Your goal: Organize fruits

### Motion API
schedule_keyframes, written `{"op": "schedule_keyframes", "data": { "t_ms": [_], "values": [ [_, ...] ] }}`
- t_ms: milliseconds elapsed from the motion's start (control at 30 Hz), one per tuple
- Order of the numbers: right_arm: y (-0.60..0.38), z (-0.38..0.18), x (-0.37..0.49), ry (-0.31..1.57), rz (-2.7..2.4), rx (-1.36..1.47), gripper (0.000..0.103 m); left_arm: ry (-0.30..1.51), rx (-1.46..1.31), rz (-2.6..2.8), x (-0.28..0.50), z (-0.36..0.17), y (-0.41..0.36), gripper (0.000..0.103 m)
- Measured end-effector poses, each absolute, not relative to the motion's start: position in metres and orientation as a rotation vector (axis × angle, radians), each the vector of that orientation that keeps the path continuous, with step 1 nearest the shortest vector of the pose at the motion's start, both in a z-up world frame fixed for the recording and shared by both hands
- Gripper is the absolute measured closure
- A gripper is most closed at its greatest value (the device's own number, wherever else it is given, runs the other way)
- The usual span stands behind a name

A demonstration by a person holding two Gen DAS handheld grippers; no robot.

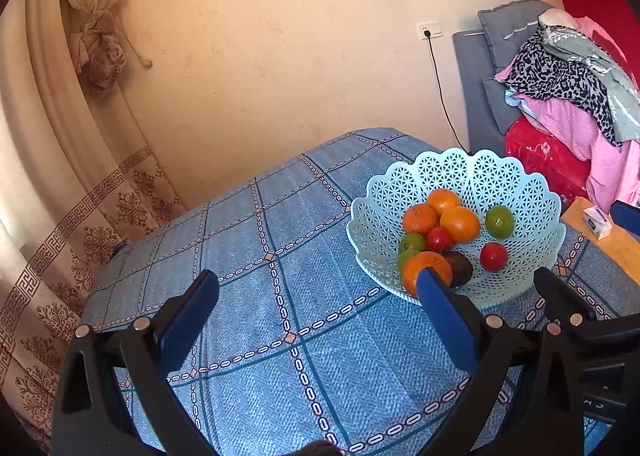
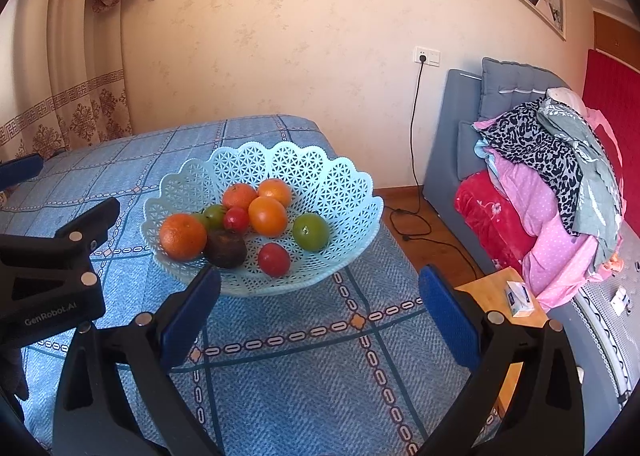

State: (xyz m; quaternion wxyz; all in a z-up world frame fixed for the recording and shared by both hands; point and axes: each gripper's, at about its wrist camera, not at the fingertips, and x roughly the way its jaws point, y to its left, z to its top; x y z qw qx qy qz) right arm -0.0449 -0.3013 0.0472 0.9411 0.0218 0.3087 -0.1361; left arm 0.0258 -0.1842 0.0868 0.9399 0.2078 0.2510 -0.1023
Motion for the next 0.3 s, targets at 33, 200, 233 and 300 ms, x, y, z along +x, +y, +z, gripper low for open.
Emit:
{"op": "schedule_keyframes", "data": {
  "t_ms": [33, 200, 233, 300],
  "values": [
    [-0.300, 0.047, -0.045, 0.630, -0.274, 0.046, 0.002, 0.515, 0.422, -0.208, 0.026, 0.087, -0.183, 0.005],
    [-0.291, 0.048, -0.045, 0.634, -0.244, 0.044, 0.002, 0.551, 0.378, -0.196, 0.026, 0.085, -0.167, 0.005],
    [-0.287, 0.047, -0.046, 0.637, -0.236, 0.041, 0.002, 0.558, 0.374, -0.189, 0.025, 0.083, -0.162, 0.005],
    [-0.278, 0.046, -0.046, 0.646, -0.211, 0.039, 0.002, 0.579, 0.365, -0.171, 0.022, 0.077, -0.148, 0.005]
  ]
}}
